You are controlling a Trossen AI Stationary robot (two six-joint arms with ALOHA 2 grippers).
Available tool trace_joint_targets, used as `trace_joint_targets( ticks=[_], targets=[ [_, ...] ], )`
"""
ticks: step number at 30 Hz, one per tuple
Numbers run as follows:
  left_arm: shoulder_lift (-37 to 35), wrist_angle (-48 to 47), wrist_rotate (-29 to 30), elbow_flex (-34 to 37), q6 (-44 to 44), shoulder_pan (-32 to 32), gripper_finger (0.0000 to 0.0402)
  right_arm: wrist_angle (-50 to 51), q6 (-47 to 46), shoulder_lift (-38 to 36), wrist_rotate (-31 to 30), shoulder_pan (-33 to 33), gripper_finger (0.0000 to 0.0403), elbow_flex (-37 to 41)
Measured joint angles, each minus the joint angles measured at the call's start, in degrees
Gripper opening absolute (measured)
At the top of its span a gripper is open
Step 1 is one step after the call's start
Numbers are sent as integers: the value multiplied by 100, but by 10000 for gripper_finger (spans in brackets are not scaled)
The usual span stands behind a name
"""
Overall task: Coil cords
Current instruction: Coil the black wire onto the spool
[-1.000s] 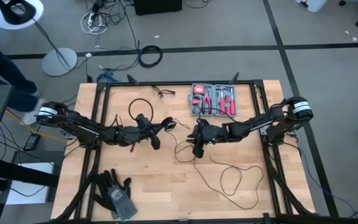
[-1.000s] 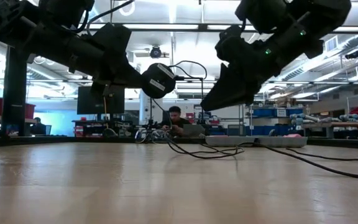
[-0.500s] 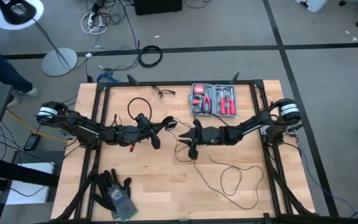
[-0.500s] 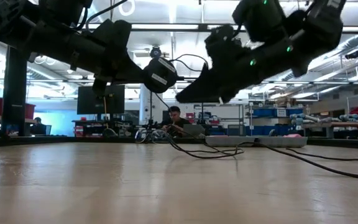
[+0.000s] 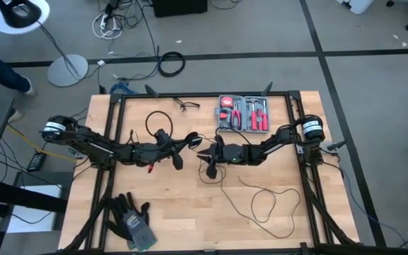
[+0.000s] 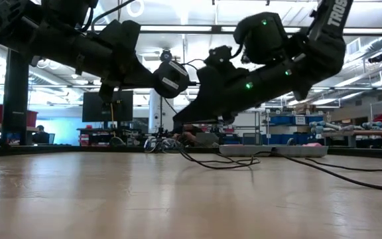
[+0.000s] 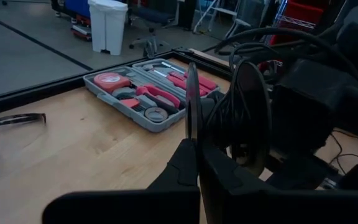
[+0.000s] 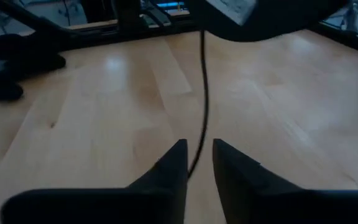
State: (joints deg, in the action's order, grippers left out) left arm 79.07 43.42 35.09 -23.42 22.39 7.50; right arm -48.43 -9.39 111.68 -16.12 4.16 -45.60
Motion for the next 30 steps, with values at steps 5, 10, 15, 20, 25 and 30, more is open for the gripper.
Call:
trace_joint_targets(
  ticks=[5, 10, 15, 20, 25, 30],
  targets=[
    [0, -9, 4, 0, -25, 1, 1, 188, 45, -26, 65, 16, 9, -151],
    [0, -125, 112, 0, -117, -2, 1, 153, 159, -28, 161, 140, 4, -351],
    [0, -458, 258, -2, -100, -2, 1, 161, 578, -82, 248, 251, 2, -664],
    [0, -601, 258, 33, -12, -2, 1, 493, 879, -636, -503, 360, 1, -621],
    [0, -349, 253, 157, 37, -2, 1, 2025, 690, -1449, -1445, 572, 1, -350],
    [0, 314, 32, 321, 39, -2, 1, 2744, -186, -1948, -1922, 814, 1, 375]
  ],
)
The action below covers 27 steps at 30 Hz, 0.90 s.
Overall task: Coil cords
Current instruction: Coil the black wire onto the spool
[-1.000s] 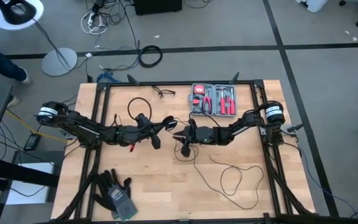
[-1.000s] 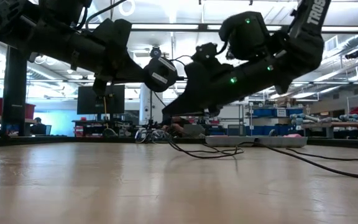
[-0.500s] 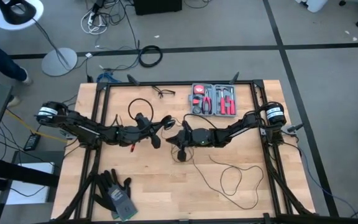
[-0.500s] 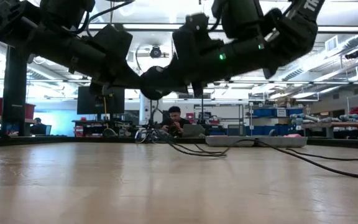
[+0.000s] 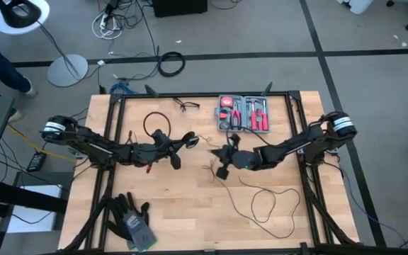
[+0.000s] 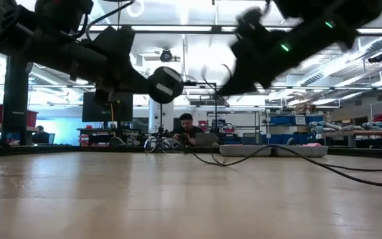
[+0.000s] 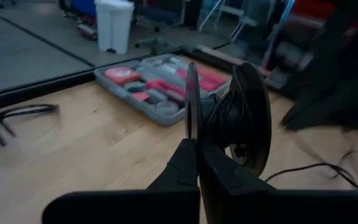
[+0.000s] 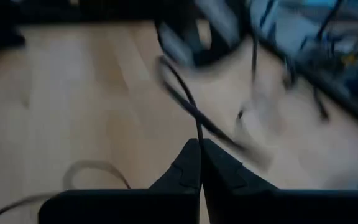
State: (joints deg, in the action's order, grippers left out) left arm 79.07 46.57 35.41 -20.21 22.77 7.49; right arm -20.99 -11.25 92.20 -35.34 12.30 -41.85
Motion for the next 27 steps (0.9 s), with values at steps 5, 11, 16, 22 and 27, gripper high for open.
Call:
trace_joint_targets(
  ticks=[5, 11, 16, 22, 27],
  targets=[
    [0, 315, -193, -1, 0, 2, 1, -30, -1361, 41, 106, 79, 15, 738],
    [0, 428, -191, 0, -3, 2, 0, -21, -2433, 199, 667, 148, 61, 1282],
    [0, 434, -191, 1, 17, 2, 0, -42, -2605, 18, 682, 293, 105, 1507],
    [0, 478, -202, 2, 38, 2, 0, -127, -2162, -416, 643, 330, 130, 1565],
    [0, 499, -313, 2, 41, 2, 0, -1129, -1079, -517, 355, 199, 128, 1563]
  ],
)
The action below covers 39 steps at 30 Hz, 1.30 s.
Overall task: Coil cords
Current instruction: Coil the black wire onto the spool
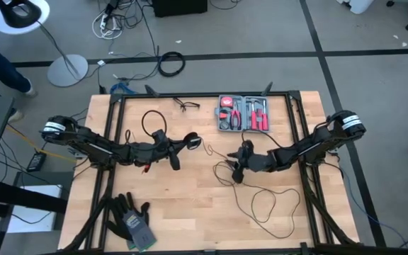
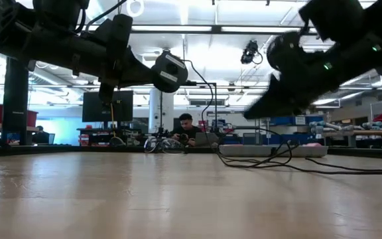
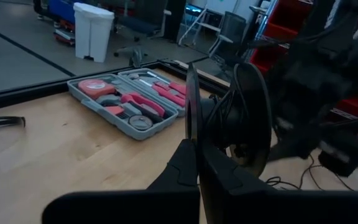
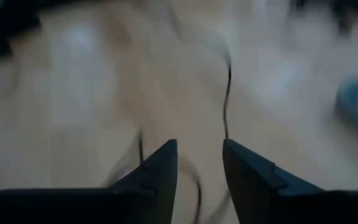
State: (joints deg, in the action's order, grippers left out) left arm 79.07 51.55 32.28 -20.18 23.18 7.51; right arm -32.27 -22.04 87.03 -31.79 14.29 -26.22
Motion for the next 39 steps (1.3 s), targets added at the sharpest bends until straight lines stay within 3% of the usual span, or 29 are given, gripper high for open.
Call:
trace_joint_targets(
  ticks=[6, 14, 22, 29, 35, 39],
  targets=[
    [0, 8, -1, 0, 2, 0, 0, -970, 1326, 144, -6, -228, 127, -5],
    [0, 152, -1, 0, 2, 0, 1, -1001, 1944, 938, 307, -561, 126, -684],
    [0, 225, -1, -1, -7, 0, 1, -996, 2059, 1323, 251, -704, 110, -1079],
    [0, 242, 1, -2, -28, 0, 1, -1213, 2169, 1299, 283, -732, 10, -1110],
    [0, 268, -54, -2, -31, 0, 1, -1200, 1899, 1298, -11, -966, 3, -1110],
    [0, 292, -289, -2, -25, 0, 1, -1156, 1269, 1298, 162, -1296, 2, -1108]
  ],
)
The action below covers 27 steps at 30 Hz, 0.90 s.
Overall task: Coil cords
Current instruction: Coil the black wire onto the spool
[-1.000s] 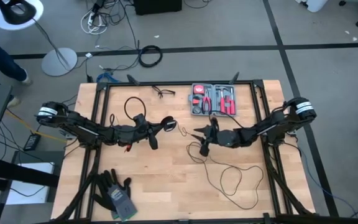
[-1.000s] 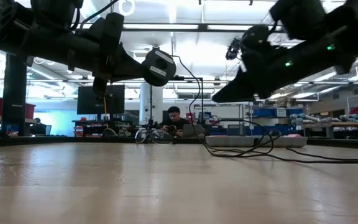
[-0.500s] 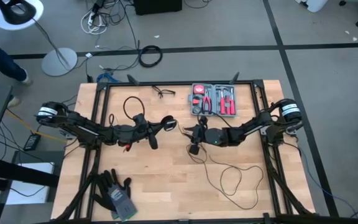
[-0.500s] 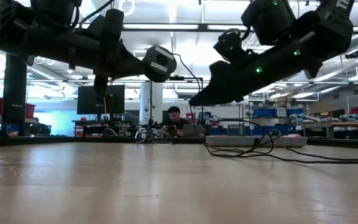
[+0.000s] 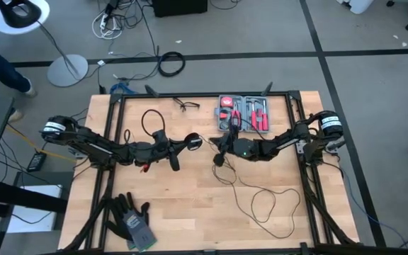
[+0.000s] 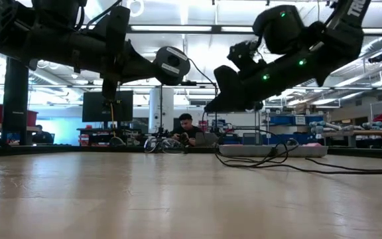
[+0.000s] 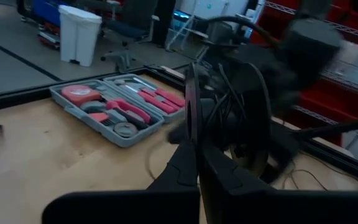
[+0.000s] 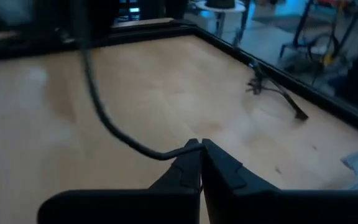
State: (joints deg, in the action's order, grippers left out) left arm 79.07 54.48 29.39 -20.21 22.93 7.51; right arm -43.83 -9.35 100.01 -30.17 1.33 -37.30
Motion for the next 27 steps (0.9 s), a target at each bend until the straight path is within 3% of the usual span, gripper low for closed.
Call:
trace_joint_targets(
  ticks=[7, 13, 19, 23, 27],
  targets=[
    [0, 116, 161, 0, 16, 0, 1, 236, -734, 11, 1075, -224, 1, 2],
    [-2, 285, 917, -89, -175, -17, 1, 677, -1062, 15, 1258, -1, 1, -109],
    [-2, 280, 1292, -103, -170, -42, 1, 1823, -1037, 15, 1410, 312, 0, -578],
    [-2, 277, 1354, -103, -88, 35, 1, 2487, -1111, 17, 1830, 510, 0, -619],
    [73, 298, 1339, -105, -70, 137, 0, 2882, -1381, 18, 1836, 687, 0, -616]
  ],
)
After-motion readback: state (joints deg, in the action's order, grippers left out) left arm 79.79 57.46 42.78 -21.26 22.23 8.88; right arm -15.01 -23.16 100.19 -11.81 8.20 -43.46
